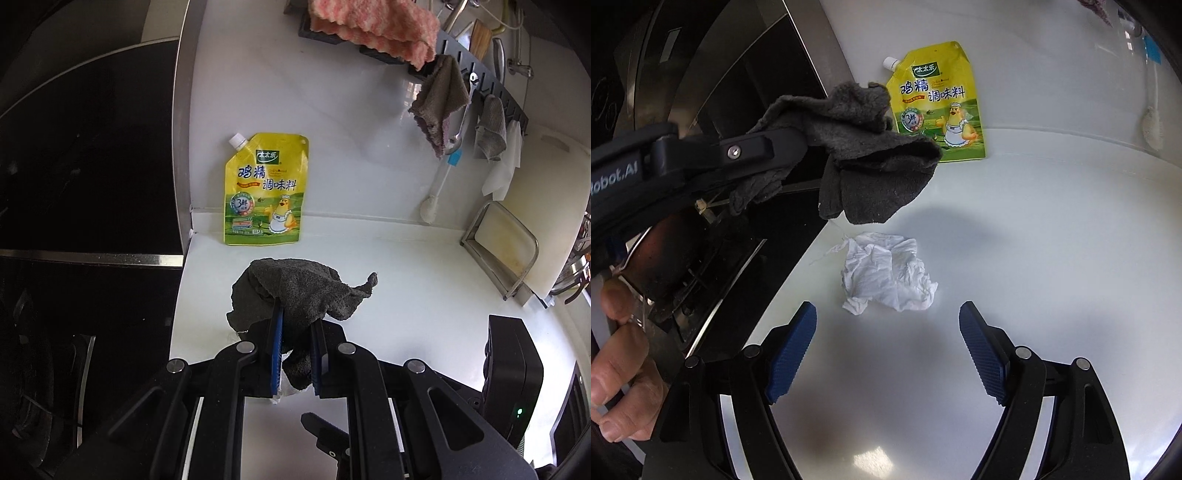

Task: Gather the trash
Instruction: 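Grasp the white tissue with the right tool while the left tool holds the cloth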

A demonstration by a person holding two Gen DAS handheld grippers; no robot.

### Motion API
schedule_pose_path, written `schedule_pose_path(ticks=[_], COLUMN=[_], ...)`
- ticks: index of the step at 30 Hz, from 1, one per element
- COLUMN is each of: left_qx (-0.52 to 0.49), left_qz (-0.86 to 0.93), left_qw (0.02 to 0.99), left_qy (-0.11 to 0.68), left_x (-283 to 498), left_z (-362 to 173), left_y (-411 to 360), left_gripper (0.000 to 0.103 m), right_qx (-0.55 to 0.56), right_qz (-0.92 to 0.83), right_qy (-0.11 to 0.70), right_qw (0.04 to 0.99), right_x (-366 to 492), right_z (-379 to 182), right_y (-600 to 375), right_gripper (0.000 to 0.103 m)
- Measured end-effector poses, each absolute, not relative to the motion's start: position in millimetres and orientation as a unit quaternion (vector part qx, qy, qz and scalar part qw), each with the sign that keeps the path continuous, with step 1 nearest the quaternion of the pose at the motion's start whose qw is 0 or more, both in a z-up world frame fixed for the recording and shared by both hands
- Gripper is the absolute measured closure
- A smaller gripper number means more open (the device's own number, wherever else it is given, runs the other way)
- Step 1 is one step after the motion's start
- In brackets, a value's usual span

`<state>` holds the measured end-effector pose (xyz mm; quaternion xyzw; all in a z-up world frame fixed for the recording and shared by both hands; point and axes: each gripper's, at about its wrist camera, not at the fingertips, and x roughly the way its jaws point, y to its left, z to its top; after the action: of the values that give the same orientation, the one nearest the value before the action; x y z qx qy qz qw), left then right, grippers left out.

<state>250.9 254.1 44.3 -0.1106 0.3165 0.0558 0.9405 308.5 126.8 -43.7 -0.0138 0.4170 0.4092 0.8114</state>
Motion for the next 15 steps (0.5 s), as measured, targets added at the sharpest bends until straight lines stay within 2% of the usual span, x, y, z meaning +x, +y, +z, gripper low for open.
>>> schedule_pose_path(ticks=[10, 12, 13, 14, 15], left_qx=[-0.130, -0.133, -0.135, -0.136, -0.137], left_qz=[0.063, 0.063, 0.063, 0.064, 0.065], left_qw=[0.937, 0.938, 0.938, 0.938, 0.938], left_qy=[0.317, 0.315, 0.313, 0.312, 0.310], left_x=[249.2, 247.6, 246.7, 245.7, 244.8], left_z=[40.6, 41.6, 42.3, 42.9, 43.2], left_y=[275.0, 278.5, 279.9, 281.1, 282.2], left_gripper=[0.091, 0.091, 0.091, 0.090, 0.091], right_qx=[-0.021, -0.034, -0.042, -0.050, -0.056], right_qz=[0.416, 0.420, 0.420, 0.420, 0.418], right_qy=[0.434, 0.439, 0.443, 0.448, 0.455], right_qw=[0.799, 0.794, 0.791, 0.788, 0.784], right_x=[326.5, 325.1, 324.2, 323.5, 323.1], right_z=[-51.0, -54.6, -56.9, -59.7, -62.7], right_y=[180.0, 187.9, 191.7, 195.1, 198.0], right_gripper=[0.029, 0.040, 0.055, 0.075, 0.084])
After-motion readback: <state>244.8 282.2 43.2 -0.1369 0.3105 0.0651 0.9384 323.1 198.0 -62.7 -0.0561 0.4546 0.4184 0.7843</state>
